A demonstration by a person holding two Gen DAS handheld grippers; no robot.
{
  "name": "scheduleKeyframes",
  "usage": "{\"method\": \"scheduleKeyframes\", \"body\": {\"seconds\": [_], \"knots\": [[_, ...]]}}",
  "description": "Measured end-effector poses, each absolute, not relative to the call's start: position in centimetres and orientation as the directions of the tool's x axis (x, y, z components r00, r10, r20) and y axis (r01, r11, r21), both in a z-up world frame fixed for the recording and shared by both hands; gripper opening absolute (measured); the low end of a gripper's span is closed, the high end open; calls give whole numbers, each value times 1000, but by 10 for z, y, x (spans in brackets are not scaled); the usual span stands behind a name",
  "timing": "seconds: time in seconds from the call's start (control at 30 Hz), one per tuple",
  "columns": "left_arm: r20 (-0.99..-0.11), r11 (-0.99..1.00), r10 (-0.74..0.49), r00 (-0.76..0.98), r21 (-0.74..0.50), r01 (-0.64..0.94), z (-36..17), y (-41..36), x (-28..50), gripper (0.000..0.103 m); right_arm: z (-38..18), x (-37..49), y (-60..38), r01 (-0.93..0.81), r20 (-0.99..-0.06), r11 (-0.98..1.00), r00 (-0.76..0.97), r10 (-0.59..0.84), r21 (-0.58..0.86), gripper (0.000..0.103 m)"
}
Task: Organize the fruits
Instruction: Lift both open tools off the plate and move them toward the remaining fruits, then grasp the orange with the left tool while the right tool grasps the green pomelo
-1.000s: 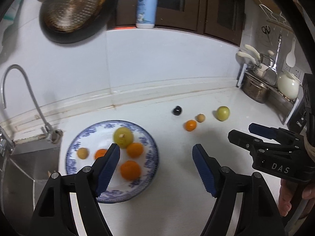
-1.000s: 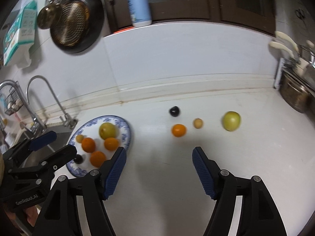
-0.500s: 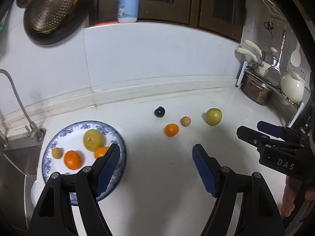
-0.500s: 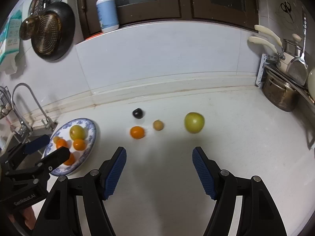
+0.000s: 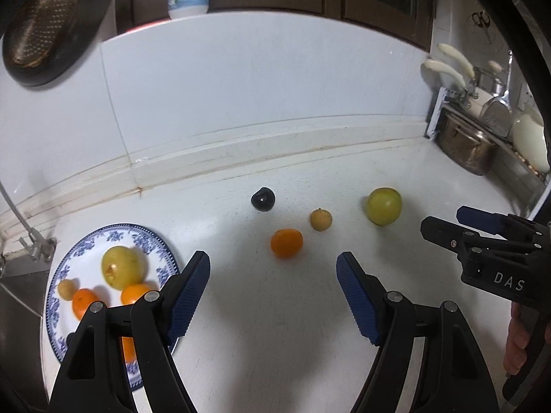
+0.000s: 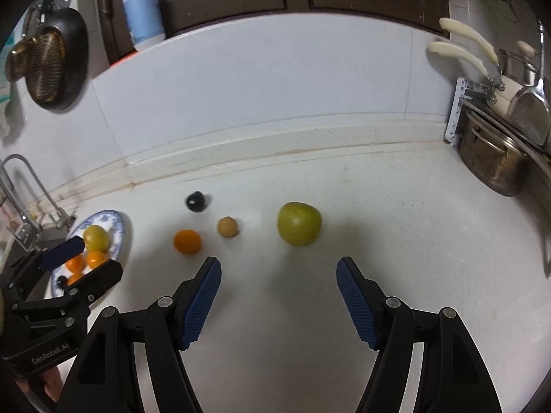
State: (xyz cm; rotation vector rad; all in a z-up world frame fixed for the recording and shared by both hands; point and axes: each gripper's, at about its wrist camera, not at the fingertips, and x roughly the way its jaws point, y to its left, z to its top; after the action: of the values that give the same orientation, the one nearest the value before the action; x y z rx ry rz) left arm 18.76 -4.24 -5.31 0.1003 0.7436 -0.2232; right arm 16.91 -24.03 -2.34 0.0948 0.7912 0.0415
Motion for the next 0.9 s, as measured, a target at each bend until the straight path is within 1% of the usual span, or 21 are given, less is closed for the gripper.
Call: {"method": "scheduleKeyframes", "body": {"seconds": [0.27,0.5,0.67,0.73,0.87,0.9], "knots": [[-717,968,-180,673,-7,251,-78,-55,224,75,-54,207,-251,-1,-751,995,655,78,103,70],[-757,969,-155,635,10,248,-97,-67,244,74,-73,231,-254,-8,-775,993,624,97,118,70],[-774,969,-152,615,5,246,-106,-70,254,68,-85,250,-258,-6,-791,990,601,117,142,70],[-781,967,-166,602,-8,255,-109,-72,258,59,-89,255,-259,-5,-796,990,593,119,144,70],[-792,961,-174,586,-7,276,-114,-77,263,51,-94,262,-262,-10,-801,989,586,124,145,70],[-794,961,-176,582,-10,277,-115,-77,264,47,-94,263,-263,-14,-801,989,585,127,147,70]]}}
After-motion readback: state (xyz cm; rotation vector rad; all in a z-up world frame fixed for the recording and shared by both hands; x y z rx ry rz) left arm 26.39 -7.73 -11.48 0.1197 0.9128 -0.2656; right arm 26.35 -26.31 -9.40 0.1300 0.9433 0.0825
